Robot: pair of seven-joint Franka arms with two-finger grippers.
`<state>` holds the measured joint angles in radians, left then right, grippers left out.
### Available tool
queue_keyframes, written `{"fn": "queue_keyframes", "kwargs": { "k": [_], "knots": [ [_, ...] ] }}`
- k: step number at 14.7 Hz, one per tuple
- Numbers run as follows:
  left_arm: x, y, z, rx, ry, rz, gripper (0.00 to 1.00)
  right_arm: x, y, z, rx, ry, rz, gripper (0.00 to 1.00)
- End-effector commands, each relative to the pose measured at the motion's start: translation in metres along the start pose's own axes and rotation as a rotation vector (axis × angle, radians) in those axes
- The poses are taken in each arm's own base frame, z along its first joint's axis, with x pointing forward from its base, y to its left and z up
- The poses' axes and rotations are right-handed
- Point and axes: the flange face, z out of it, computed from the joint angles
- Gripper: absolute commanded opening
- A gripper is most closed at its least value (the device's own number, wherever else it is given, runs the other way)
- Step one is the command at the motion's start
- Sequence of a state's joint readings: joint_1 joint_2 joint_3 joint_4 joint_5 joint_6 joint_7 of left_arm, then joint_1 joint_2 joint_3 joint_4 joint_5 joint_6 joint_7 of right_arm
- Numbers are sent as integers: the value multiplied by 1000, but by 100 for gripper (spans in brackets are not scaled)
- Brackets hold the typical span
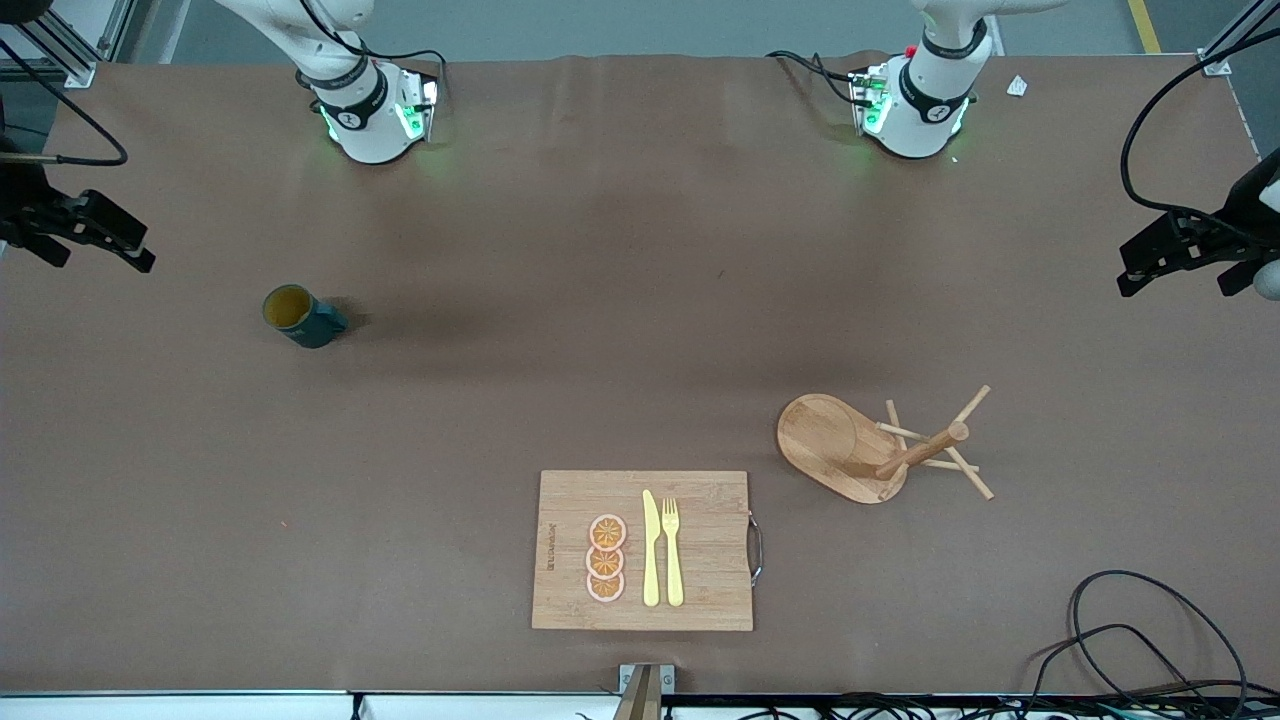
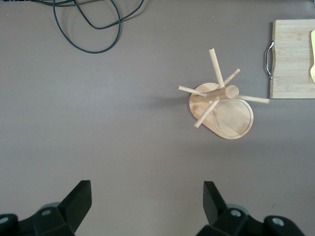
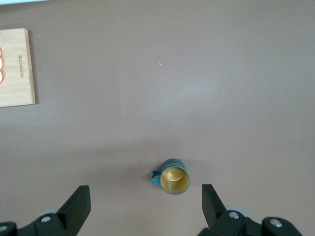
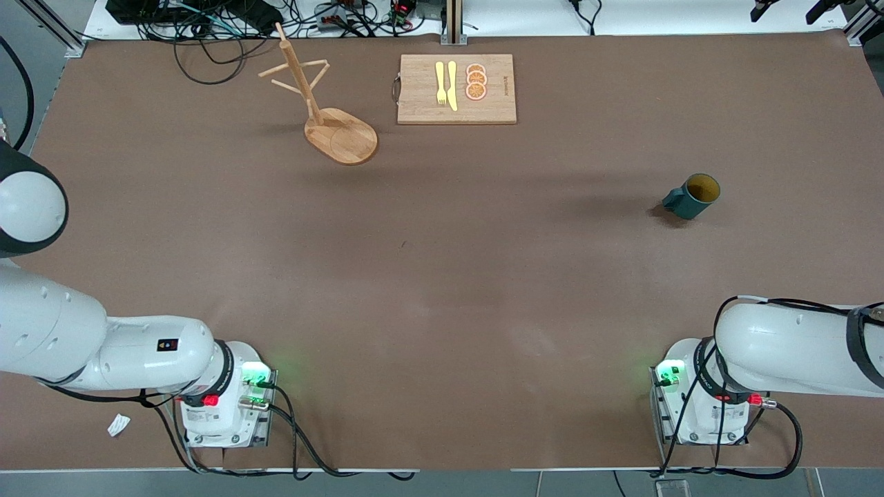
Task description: Transfer cup from left to right arm and place
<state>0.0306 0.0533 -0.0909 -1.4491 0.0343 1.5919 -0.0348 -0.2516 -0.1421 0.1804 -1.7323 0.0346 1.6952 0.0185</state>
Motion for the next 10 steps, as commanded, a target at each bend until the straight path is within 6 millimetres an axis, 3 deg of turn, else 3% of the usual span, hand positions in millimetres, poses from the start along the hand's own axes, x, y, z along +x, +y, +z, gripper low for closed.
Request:
{"fn": "queue_keyframes", "kwargs": {
  "k": [1,10],
  "knots": [
    [-2,2,-5,10,-1,2,100,1,3,-24,-11,-6,-8,100],
    [-1,2,-8,9,5,3,100,0,3,-26,-9,-19,-16,100]
  ]
}}
